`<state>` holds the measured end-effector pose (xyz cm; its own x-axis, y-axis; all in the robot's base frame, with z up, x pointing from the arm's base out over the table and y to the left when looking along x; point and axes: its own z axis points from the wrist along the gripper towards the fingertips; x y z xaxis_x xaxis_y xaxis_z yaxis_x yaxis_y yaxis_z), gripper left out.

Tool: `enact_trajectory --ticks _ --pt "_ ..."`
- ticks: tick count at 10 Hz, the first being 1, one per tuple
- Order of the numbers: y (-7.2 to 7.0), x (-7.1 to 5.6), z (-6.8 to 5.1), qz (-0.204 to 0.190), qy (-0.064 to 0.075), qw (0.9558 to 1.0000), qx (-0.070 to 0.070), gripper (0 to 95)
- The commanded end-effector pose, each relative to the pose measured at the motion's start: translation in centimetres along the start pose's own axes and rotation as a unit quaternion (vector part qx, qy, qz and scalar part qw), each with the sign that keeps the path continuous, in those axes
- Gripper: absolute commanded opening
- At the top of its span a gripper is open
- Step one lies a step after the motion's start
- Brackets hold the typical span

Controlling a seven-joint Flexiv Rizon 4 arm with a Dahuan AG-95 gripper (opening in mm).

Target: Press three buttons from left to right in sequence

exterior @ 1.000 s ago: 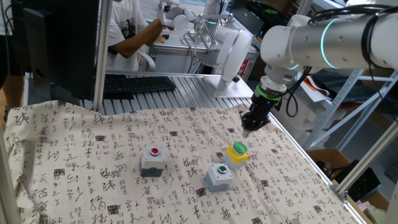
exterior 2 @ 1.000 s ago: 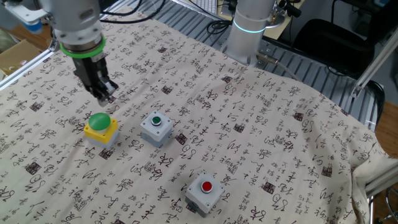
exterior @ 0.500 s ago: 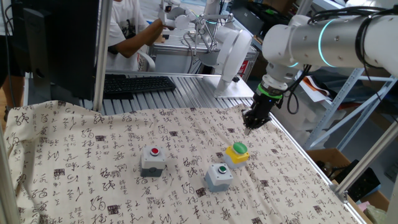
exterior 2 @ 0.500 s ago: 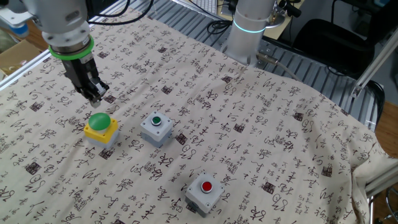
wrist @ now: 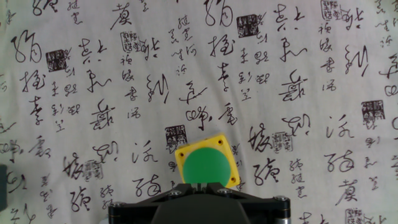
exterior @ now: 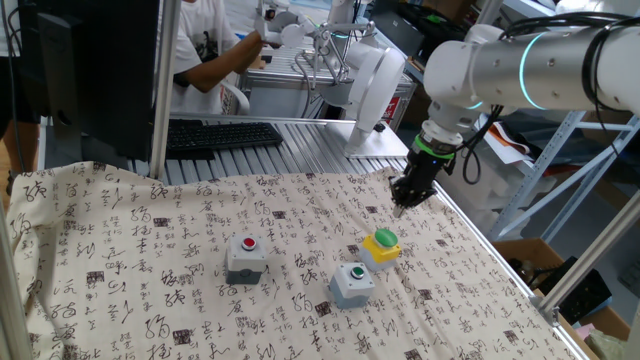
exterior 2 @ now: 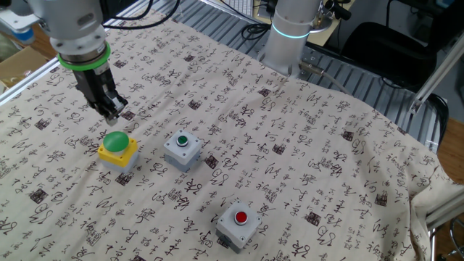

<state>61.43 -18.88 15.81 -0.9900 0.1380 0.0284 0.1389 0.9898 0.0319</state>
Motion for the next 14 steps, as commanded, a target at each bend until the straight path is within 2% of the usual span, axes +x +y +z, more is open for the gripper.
enact_trajectory --ticks 1,5,9,14 --pt "0.0 0.1 0.3 -0.002 -0.003 0.9997 0.023 0.0" --pt "-0.4 -0.2 1.5 -0.006 -0.006 0.9997 0.021 0.0" --pt "-0.7 -0.4 2.7 -0.006 -0.007 0.9997 0.025 0.0" --pt "-0.7 0.0 4.2 -0.002 -0.010 0.9996 0.025 0.0"
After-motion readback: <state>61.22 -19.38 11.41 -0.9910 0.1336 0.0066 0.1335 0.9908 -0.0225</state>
